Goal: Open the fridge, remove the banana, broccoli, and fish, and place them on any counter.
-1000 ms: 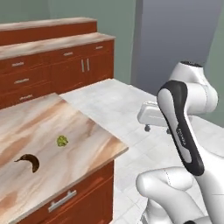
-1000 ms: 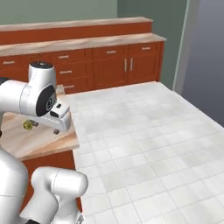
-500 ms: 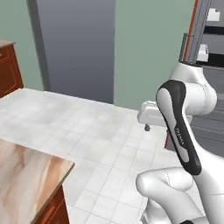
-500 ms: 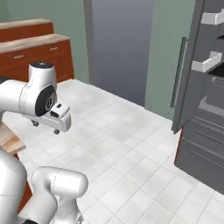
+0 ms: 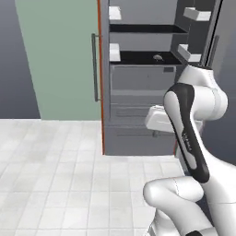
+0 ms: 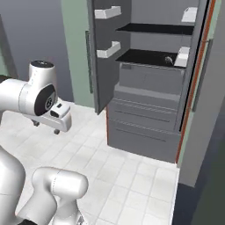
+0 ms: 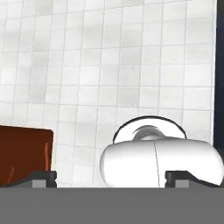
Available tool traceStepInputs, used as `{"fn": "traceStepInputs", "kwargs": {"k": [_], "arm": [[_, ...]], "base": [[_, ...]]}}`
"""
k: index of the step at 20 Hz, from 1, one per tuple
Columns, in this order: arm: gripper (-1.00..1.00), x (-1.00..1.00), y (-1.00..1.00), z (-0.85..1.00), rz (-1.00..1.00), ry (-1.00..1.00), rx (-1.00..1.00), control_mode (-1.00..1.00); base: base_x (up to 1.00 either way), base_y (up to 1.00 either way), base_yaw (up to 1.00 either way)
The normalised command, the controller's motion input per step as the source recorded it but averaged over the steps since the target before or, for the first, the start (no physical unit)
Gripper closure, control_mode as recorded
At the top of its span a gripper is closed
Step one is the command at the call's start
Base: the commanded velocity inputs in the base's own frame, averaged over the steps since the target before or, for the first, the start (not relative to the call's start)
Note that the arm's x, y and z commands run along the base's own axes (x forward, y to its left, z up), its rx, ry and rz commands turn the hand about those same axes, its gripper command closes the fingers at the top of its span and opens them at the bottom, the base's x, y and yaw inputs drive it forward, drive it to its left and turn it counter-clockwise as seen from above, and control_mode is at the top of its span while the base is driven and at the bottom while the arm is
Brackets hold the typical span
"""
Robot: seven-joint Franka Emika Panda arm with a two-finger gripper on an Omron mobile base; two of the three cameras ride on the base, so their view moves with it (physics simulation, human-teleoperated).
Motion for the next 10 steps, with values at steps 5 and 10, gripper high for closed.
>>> {"fn": "traceStepInputs", "kwargs": {"k": [5,10], "arm": [[-1.00,0.00,0.00,0.00,0.00,0.00,0.00,1.00],[-1.00,0.00,0.00,0.00,0.00,0.00,0.00,1.00]], "base": [[0.77,-0.49,-0.35],[1.00,0.00,-0.13]]}}
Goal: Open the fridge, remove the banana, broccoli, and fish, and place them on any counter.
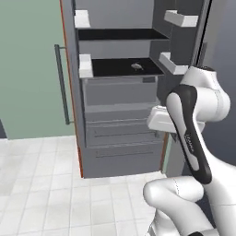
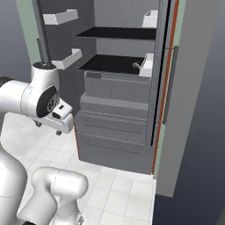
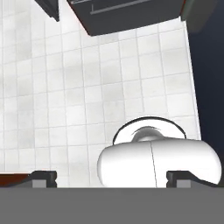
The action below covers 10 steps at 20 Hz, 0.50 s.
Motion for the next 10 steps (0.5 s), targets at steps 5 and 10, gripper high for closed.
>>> {"fn": "traceStepInputs", "kwargs": {"k": [5,10], "arm": [[-1.00,0.00,0.00,0.00,0.00,0.00,0.00,1.00],[-1.00,0.00,0.00,0.00,0.00,0.00,0.00,1.00]], "base": [[1.00,-0.05,-0.06],[1.00,-0.07,-0.05]]}}
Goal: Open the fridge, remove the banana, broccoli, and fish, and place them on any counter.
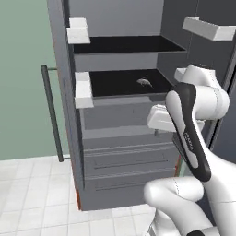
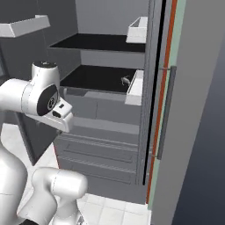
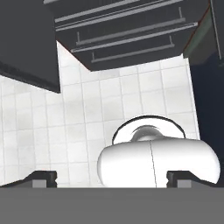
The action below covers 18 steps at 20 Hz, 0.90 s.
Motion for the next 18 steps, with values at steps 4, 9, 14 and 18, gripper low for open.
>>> {"fn": "traceStepInputs", "kwargs": {"k": [4,9,14,18], "arm": [[-1.00,0.00,0.00,0.00,0.00,0.00,0.00,1.00],[-1.00,0.00,0.00,0.00,0.00,0.00,0.00,1.00],[-1.00,0.23,-0.01,0.00,-0.01,0.00,-0.08,-1.00],[-1.00,0.15,-0.20,0.05,0.00,-0.16,-0.39,-1.00]], "base": [[1.00,0.00,-0.04],[0.95,-0.01,-0.05],[0.41,0.00,-0.03],[0.00,0.00,0.00]]}}
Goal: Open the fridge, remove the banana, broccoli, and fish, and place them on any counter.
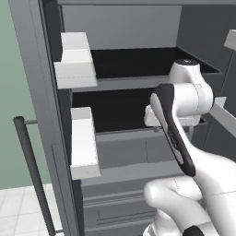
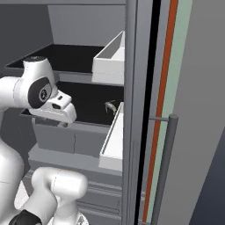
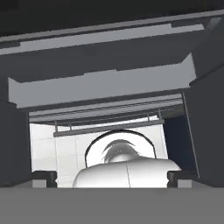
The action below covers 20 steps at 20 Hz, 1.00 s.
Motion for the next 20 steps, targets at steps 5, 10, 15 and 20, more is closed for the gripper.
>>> {"fn": "traceStepInputs", "kwargs": {"k": [5,10,15,20], "arm": [[-1.00,0.01,-0.32,0.09,0.01,-0.22,-0.51,-1.00],[-1.00,0.29,-0.84,-0.02,0.11,-0.14,-0.27,-1.00],[-1.00,0.51,-0.83,-0.07,0.13,-0.08,-0.03,-1.00],[-1.00,0.69,-0.25,-0.02,0.08,-0.09,0.00,-1.00]], "base": [[0.00,0.00,0.00],[0.00,0.00,0.00],[0.00,0.00,0.00],[0.00,0.00,0.00]]}}
